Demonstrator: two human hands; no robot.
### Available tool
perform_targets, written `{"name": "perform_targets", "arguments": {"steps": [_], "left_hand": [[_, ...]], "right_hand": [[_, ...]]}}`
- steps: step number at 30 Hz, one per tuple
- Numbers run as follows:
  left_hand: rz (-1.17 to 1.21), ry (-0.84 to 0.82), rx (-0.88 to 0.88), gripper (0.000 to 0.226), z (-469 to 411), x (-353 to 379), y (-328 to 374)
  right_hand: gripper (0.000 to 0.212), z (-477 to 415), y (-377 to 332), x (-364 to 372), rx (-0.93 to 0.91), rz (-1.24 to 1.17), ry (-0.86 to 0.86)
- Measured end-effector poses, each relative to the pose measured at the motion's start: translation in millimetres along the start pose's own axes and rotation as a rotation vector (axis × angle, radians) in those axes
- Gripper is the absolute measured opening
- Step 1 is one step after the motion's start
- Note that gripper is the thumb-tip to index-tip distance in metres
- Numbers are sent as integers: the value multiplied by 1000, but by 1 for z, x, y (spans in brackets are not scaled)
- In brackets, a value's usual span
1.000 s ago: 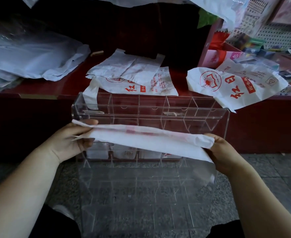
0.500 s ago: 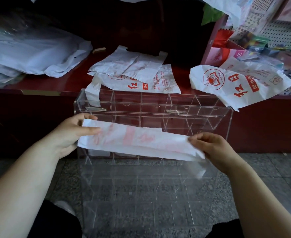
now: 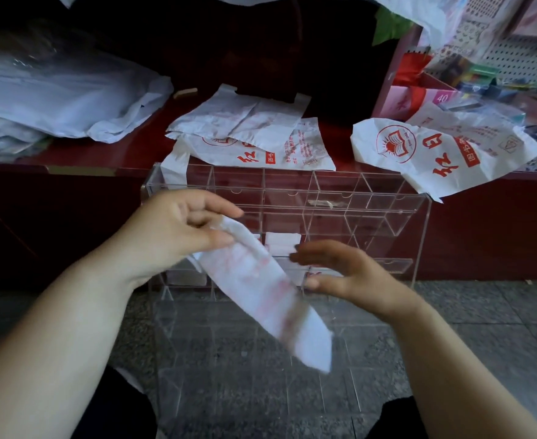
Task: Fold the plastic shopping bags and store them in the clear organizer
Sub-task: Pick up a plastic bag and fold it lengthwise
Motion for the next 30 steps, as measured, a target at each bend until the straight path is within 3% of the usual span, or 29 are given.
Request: {"name": "perform_targets", "arguments": {"steps": [3,10,16,22,25,27,29,30], "left_hand": [[-85,-125,50,38,0,22,11],[39,-209,61,33,-10,31,4],[83,-158,22,40,-18,28,-17],[361,-108,25,36,-23,35,-31],[587,-182,-72,50,-21,48,-47],[614,-158,-122,37,-21,57,-53],[597,-89,-172,14,-23,64,-55],[582,-57,-199,13,-24,67,-54]], "right_hand": [[18,-5,-13,30,-77,-66,-28],[51,-13,-2,46,23,-196,-14],[33,-17,1,48,-25,-273,19],[41,-22,5,49,28,-327,137],[45,-22,9,43,39,-378,147],[30,-21,9,40,45,-435,122],[30,-21,11,40,64,-440,117],[31,-21,12,41,65,-450,116]]}}
Point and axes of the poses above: each hand's wrist, its own z-axis away from the middle knuckle, its own x-axis out of the palm, y = z × x, the point moved 1 cm from there along -z, towards the middle knuckle, and after that the axes turned 5 degrees about -y, right-handed, at the moved point
